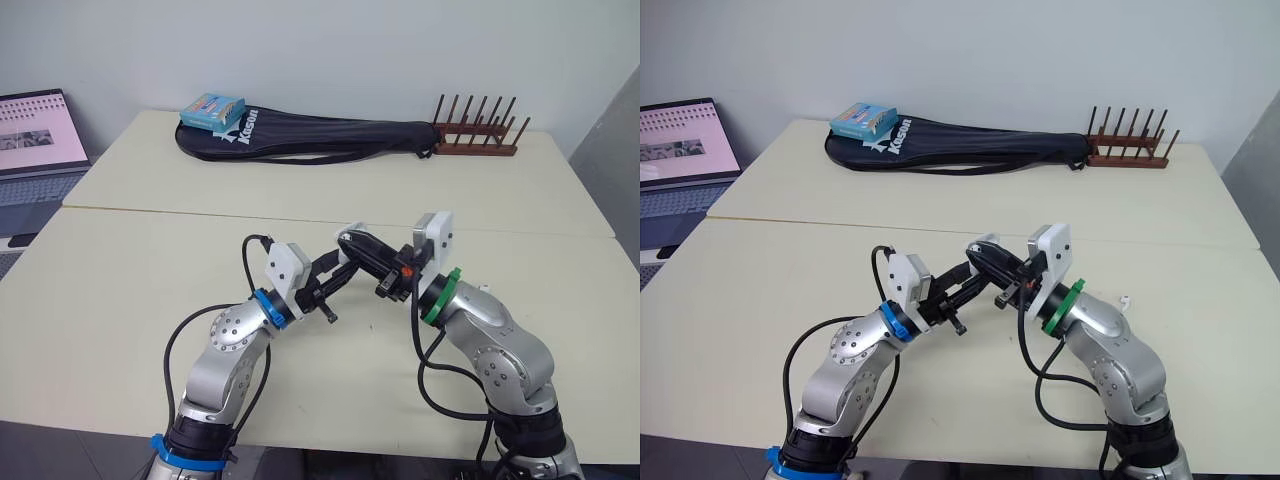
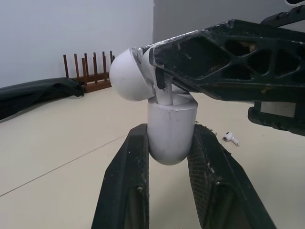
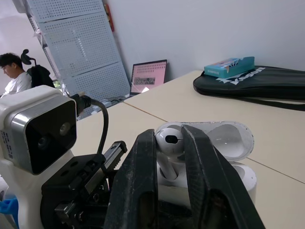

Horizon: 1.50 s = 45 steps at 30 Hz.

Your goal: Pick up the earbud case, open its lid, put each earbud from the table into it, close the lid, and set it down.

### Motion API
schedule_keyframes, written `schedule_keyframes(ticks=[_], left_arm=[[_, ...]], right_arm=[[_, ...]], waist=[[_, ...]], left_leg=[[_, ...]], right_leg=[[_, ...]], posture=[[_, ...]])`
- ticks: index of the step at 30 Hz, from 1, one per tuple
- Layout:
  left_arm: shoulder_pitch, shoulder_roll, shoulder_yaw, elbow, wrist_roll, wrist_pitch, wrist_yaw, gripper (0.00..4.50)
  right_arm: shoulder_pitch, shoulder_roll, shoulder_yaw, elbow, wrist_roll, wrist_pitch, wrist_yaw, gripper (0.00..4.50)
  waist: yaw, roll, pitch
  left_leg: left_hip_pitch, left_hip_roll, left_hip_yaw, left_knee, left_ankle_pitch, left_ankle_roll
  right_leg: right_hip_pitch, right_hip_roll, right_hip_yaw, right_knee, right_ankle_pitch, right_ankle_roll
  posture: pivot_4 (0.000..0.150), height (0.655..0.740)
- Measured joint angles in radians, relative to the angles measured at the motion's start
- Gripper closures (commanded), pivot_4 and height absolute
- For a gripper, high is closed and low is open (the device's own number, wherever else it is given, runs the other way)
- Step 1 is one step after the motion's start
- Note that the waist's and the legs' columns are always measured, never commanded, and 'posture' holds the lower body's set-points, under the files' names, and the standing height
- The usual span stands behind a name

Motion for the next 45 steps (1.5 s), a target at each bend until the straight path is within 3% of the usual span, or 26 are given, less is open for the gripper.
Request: schedule_keyframes(ticks=[5, 11, 16, 21, 25, 32, 34, 38, 42, 45], left_arm=[[0.000, 0.000, 0.000, 0.002, 0.001, 0.000, 0.005, 3.76], [0.000, -0.001, 0.000, 0.001, 0.000, -0.002, 0.004, 3.76], [0.000, 0.002, 0.007, 0.003, 0.000, -0.006, 0.003, 3.76], [-0.002, 0.002, 0.014, 0.015, 0.001, -0.022, 0.001, 3.76], [0.004, 0.016, 0.020, 0.029, 0.004, -0.027, 0.000, 3.76], [0.006, 0.033, 0.026, 0.031, 0.007, -0.030, -0.003, 3.76], [0.006, 0.033, 0.026, 0.031, 0.007, -0.030, -0.003, 3.76], [0.006, 0.036, 0.026, 0.031, 0.007, -0.030, -0.003, 3.76], [0.006, 0.043, 0.029, 0.030, 0.007, -0.030, -0.003, 3.76], [0.006, 0.045, 0.029, 0.028, 0.007, -0.028, -0.002, 3.76]], right_arm=[[0.004, -0.003, 0.015, 0.000, -0.025, -0.030, -0.003, 1.71], [0.006, -0.074, -0.042, -0.032, 0.007, 0.011, -0.015, 1.69], [0.015, -0.307, -0.292, -0.128, 0.156, 0.124, 0.012, 1.69], [0.152, -0.494, -0.454, -0.140, 0.207, 0.181, 0.079, 1.69], [0.419, -0.644, -0.556, -0.135, 0.145, 0.167, 0.199, 1.69], [0.711, -0.662, -0.725, -0.073, 0.020, 0.045, 0.338, 1.69], [0.740, -0.658, -0.739, -0.043, -0.017, 0.004, 0.349, 1.32], [0.743, -0.612, -0.742, 0.024, -0.065, -0.046, 0.333, 0.12], [0.715, -0.590, -0.729, 0.030, -0.071, -0.041, 0.298, 0.00], [0.586, -0.540, -0.647, 0.015, -0.072, 0.012, 0.198, 0.00]], waist=[[0.000, 0.000, 0.000], [0.001, 0.000, 0.000], [0.005, 0.000, 0.000], [0.006, 0.001, 0.000], [0.009, 0.001, 0.000], [0.006, 0.001, 0.000], [0.005, 0.001, 0.000], [0.006, 0.002, -0.001], [0.005, 0.002, -0.001], [0.001, 0.002, -0.001]], left_leg=[[0.000, 0.000, 0.000, 0.000, 0.000, 0.000], [-0.001, 0.000, 0.000, 0.000, 0.000, 0.000], [-0.001, -0.001, 0.000, 0.000, 0.000, 0.000], [-0.001, 0.000, 0.001, -0.001, 0.000, 0.000], [-0.001, -0.001, 0.001, -0.001, 0.000, 0.000], [0.002, -0.002, 0.003, -0.001, 0.000, 0.000], [0.002, -0.002, 0.004, -0.001, 0.000, 0.000], [0.002, -0.002, 0.005, -0.001, 0.000, 0.000], [0.002, -0.001, 0.005, -0.001, 0.000, 0.000], [0.004, -0.001, 0.006, -0.001, 0.000, 0.000]], right_leg=[[0.000, 0.000, 0.000, 0.000, 0.000, 0.000], [0.000, 0.000, 0.000, 0.000, 0.000, 0.000], [0.001, -0.001, 0.000, -0.002, 0.000, 0.000], [0.001, 0.000, 0.002, -0.003, 0.000, 0.000], [0.004, 0.000, 0.001, -0.007, 0.000, 0.000], [0.006, 0.000, 0.002, -0.007, 0.000, 0.000], [0.007, 0.000, 0.002, -0.007, 0.000, 0.000], [0.007, 0.000, 0.002, -0.008, 0.000, 0.000], [0.007, 0.000, 0.003, -0.007, 0.000, 0.000], [0.008, 0.000, 0.004, -0.007, 0.000, 0.000]], posture=[[0.150, 0.7315], [0.150, 0.7315], [0.150, 0.7315], [0.150, 0.7315], [0.150, 0.7315], [0.150, 0.7315], [0.150, 0.7315], [0.150, 0.7315], [0.150, 0.7315], [0.150, 0.7315]])
